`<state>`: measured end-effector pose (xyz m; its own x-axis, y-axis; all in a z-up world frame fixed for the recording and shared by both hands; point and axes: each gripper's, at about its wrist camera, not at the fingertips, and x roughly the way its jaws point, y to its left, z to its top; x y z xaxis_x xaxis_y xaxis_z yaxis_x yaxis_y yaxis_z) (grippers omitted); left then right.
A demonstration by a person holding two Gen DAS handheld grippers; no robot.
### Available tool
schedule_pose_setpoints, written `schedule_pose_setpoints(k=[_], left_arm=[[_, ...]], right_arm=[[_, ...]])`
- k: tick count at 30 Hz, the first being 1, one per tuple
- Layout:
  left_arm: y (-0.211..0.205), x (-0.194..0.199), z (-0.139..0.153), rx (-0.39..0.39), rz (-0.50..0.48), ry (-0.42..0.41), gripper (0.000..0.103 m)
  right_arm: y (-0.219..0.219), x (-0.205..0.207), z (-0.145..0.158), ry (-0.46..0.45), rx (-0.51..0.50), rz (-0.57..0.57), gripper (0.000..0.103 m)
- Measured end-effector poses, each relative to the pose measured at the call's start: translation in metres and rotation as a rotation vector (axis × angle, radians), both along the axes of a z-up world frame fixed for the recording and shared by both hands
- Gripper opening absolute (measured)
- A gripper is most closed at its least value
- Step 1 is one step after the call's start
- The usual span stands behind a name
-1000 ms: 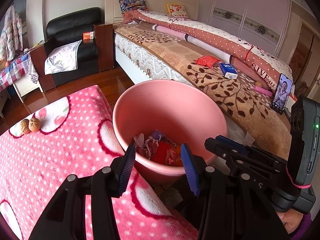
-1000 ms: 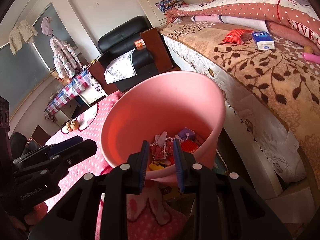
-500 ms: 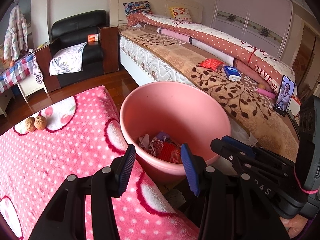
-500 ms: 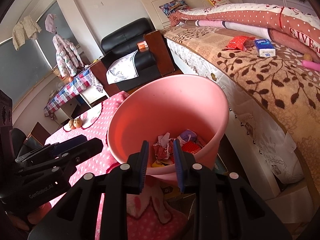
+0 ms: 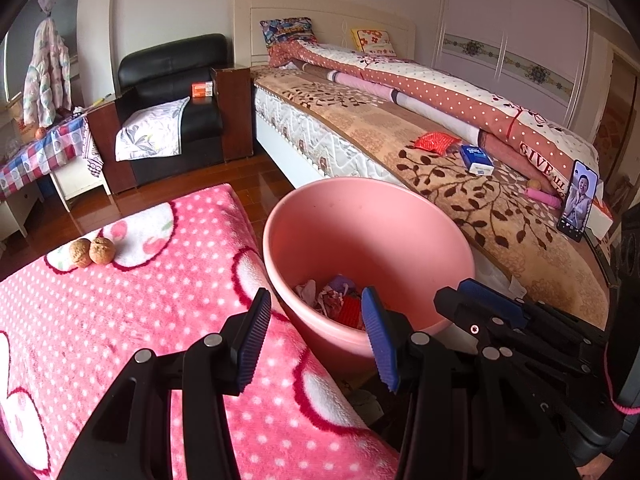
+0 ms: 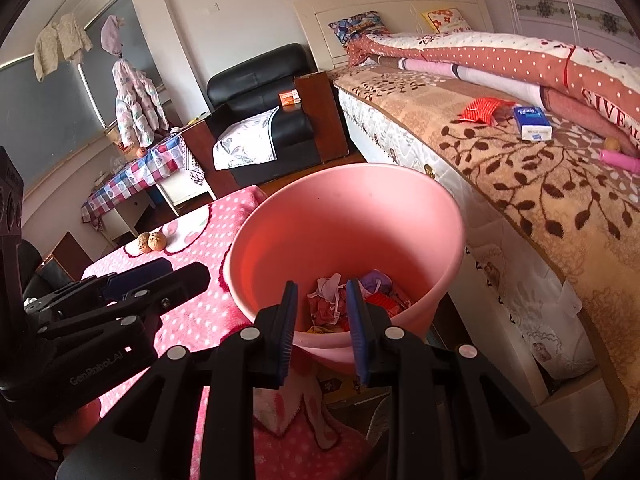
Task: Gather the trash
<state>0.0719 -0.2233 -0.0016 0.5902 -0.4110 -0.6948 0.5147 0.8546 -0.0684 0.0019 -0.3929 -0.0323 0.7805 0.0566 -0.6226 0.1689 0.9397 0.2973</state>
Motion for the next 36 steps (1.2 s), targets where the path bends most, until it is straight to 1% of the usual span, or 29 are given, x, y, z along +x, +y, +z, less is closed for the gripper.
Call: schedule_pose_setpoints(k=[10,11,12,13,17,36], left_arm=[[0.009,-0.003,0.004,-0.007,0.024,-0.021,0.047],[0.01,-0.003,0.004,-0.007,0.025,-0.023,0.046],[0.01,-0.004,0.005,-0.007,0.026,-0.026,0.046],[0.011,-0.005,0.005,-0.007,0.028,-0.031,0.046],[0.014,-0.005,0.007,-0.007,0.04,-0.044,0.046],[0.023,0.0,0.009,-0.017,0.071,-0.04,0.044]], right_arm=[[0.007,-0.002,0.006,-0.005,-0.015,-0.008,0.026],[0.007,-0.002,0.006,-0.004,-0.017,-0.007,0.034],[0.008,-0.002,0.006,-0.008,-0.017,-0.005,0.044],[0.01,-0.003,0.007,-0.01,-0.02,-0.005,0.045],[0.015,-0.003,0.008,-0.008,-0.032,0.002,0.045],[0.017,0.0,0.008,-0.002,-0.042,0.006,0.045]])
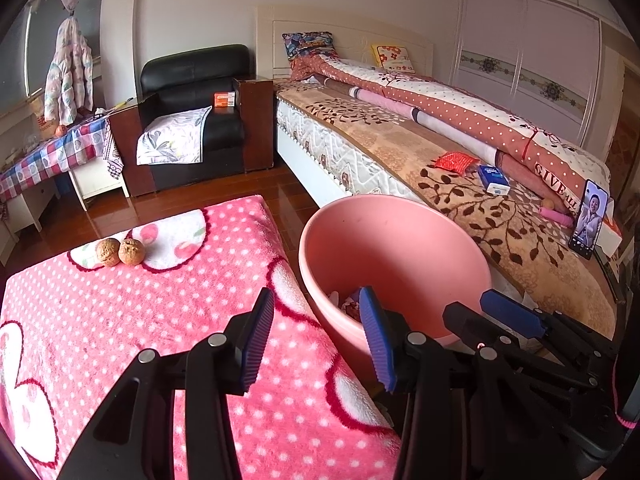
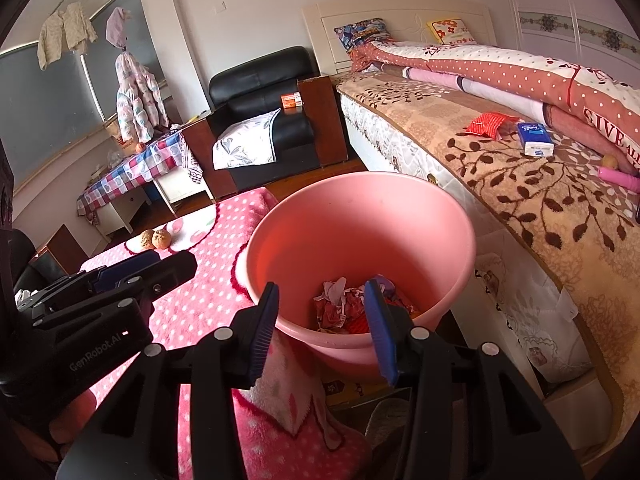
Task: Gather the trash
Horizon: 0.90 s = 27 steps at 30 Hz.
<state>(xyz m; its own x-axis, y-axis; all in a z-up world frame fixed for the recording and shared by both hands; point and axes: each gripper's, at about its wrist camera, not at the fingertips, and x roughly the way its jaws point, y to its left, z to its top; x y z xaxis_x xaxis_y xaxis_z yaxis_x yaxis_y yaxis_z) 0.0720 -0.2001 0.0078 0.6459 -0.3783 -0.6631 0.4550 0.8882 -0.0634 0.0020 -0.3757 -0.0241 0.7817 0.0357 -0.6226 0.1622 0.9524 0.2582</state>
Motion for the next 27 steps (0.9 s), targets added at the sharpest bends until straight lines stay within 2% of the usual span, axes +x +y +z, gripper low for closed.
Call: schedule_pose_setpoints(k=[27], left_arm=[[0.0004,0.001,-0.0021,0.0,-0.003,0.003,0.044]], right_arm=[[-0.0034,0.0038,-0.0021,0.006,0.003,-0.003,0.045]])
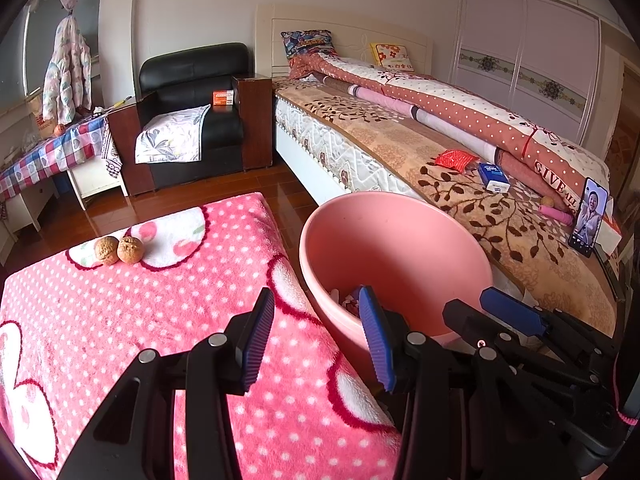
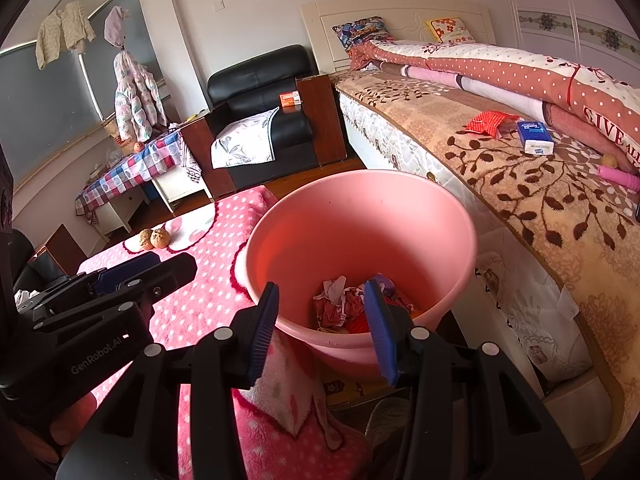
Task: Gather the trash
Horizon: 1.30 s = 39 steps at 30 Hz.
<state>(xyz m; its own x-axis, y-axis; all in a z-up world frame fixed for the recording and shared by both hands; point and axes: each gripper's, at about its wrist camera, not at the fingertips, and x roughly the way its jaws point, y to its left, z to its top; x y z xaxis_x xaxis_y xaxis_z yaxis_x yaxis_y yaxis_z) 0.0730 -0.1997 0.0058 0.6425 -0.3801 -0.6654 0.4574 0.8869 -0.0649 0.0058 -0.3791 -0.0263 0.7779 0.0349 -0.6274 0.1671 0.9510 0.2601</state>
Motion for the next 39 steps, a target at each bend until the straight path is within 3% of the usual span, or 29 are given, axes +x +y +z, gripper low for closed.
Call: schedule_pose_setpoints(k=[23,31,39], left_arm=[[0.0,-0.002,-0.002,0.004,-0.001,-0.003,0.044],[0.0,-0.002,-0.002,0.003,-0.001,-0.003,0.044],[0.0,-0.002,-0.001,0.002,0.001,-0.003,0.044]], right_arm=[[-0.004,-0.002,-0.004,-0.008,0.005,-0.008,0.045],[-0.004,-0.016,0.009,-0.088,0.004,-0.03,0.045],[0.0,-0.017,0.015,-0.097,0.001,-0.034,0.045]])
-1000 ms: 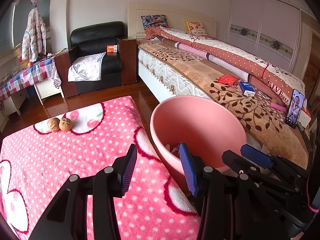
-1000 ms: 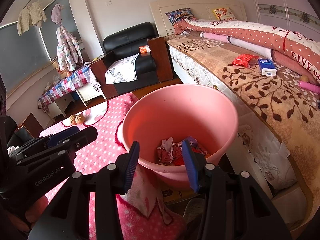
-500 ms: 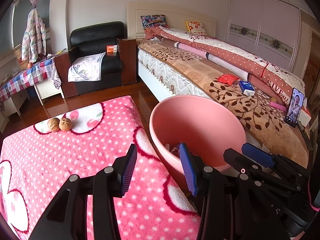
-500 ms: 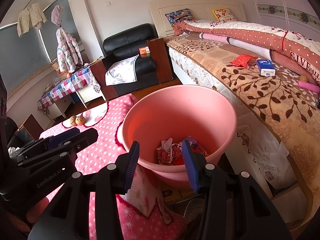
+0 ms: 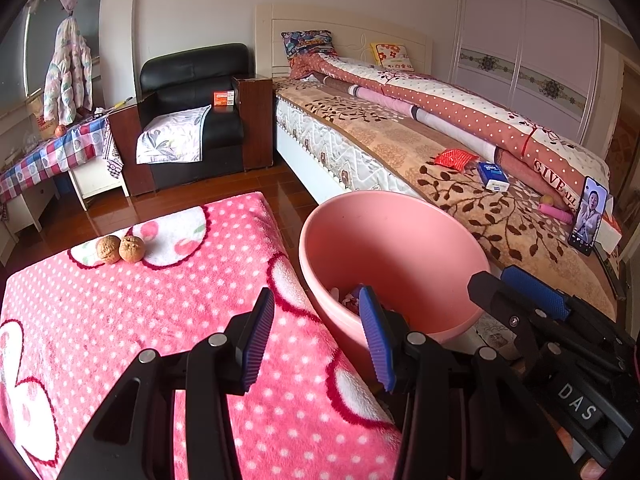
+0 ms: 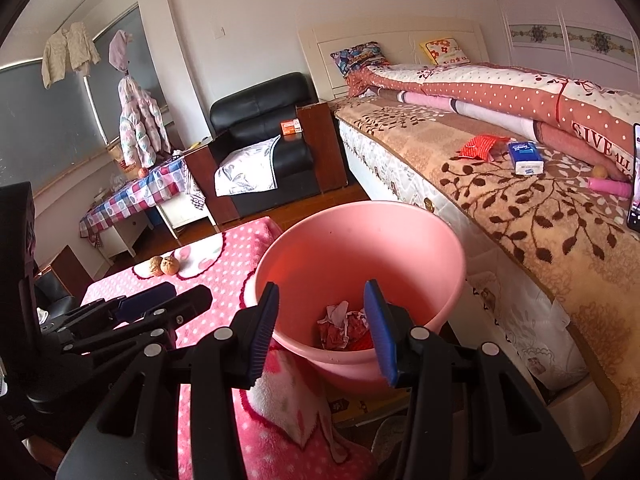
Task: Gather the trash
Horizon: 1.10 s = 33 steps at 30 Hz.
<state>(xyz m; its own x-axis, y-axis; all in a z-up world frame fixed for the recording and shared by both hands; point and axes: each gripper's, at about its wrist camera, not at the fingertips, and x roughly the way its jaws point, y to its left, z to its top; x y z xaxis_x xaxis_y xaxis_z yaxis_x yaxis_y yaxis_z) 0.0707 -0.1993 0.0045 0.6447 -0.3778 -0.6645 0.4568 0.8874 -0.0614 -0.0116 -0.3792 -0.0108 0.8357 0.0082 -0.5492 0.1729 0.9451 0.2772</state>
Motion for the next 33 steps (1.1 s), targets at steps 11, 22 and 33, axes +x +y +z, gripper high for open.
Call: schedule_pose_setpoints(k=[11,22,33], left_arm=[[0.0008,-0.0014,0.0002,-0.001,0.001,-0.002,0.044],[0.0015,-0.0028,0.0012,-0.002,0.001,-0.005,0.044],[0.0014,-0.0033,0.0014,-0.001,0.001,-0.006,0.044]], right_arm=[[0.0007,-0.0012,0.0026,0.002,0.0,0.0,0.045],[0.001,-0.0006,0.0023,0.003,0.0,0.0,0.045],[0.0011,-0.0007,0.003,0.003,0.0,0.0,0.045]])
